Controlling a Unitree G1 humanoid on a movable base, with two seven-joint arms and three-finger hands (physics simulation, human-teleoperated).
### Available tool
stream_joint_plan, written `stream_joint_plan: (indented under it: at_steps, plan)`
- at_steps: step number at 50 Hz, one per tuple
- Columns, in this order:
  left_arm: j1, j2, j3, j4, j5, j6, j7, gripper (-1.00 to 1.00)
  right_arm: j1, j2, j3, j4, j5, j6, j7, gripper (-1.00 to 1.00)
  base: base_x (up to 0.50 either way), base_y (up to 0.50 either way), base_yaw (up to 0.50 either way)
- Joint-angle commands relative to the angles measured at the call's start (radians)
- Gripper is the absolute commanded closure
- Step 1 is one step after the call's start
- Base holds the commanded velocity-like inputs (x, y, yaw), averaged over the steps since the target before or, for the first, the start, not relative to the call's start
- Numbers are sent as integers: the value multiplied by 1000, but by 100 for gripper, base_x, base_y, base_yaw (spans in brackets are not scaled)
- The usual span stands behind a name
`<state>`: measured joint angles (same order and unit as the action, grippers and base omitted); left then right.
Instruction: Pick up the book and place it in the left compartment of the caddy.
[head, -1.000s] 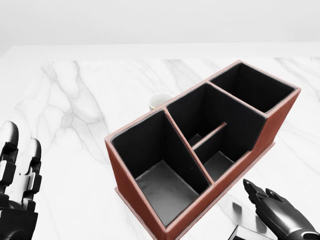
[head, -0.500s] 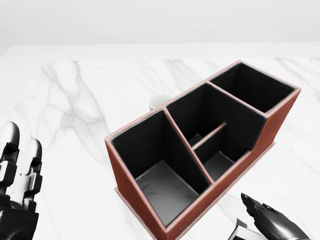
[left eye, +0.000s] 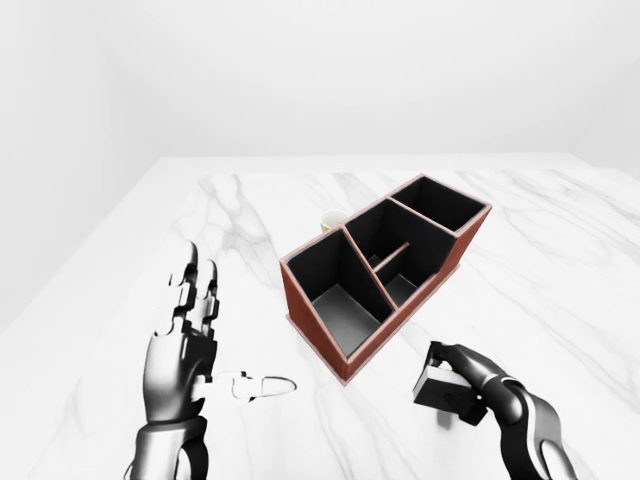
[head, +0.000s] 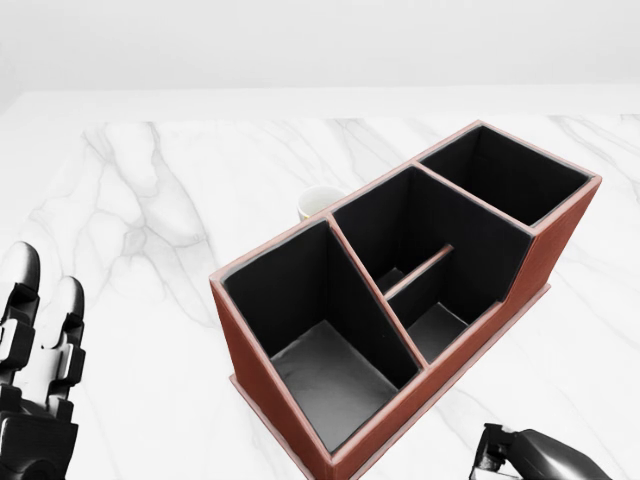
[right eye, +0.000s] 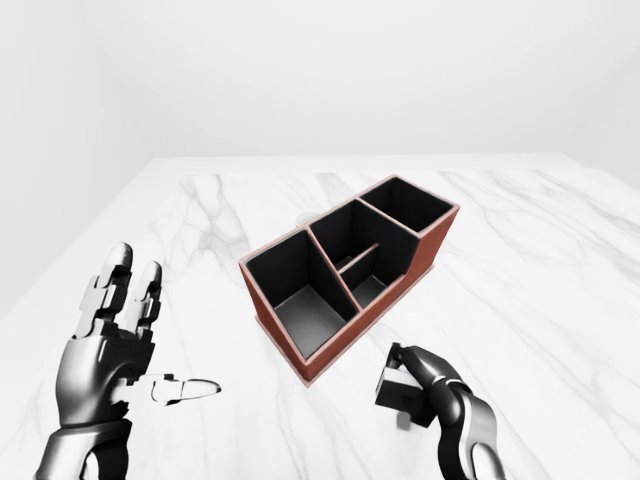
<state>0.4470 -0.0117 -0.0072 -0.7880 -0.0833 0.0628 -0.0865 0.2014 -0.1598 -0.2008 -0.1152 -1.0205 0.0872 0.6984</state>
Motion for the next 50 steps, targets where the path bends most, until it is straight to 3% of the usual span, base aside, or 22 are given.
stream_joint_plan:
  at_steps: [1,9,24,28,30,33,35,41,50]
  plan:
    - [-17,0,10,-44,-3,24,2,-100,-6,4,11,-40,-15,0,0,100,0,0,0]
    - [-16,-8,13,-47,-2,24,-6,-100,-12,12,6,-131,-37,0,0,100,0,0,0]
    - [-15,-5,3,-37,-1,24,-5,-100,-47,37,-39,-493,-188,0,0,100,0,0,0]
    - [8,-2,-11,2,2,-4,-6,-100,-61,50,-60,-591,-226,0,0,100,0,0,0]
    - [10,1,-14,2,2,-7,-2,-100,-71,55,-69,-627,-240,0,0,100,0,0,0]
    - [6,5,-16,4,1,-4,2,-100,-87,63,-79,-676,-252,0,0,100,0,0,0]
    - [-7,8,-11,-26,-3,24,8,-100,-101,65,-82,-737,-271,0,0,100,0,0,0]
    - [-9,3,-6,-51,-1,24,5,-100,-194,73,-74,-845,-319,0,0,100,0,0,0]
    - [-10,-2,3,-52,-5,24,-2,-100,-240,129,-42,-932,-369,0,0,100,0,0,0]
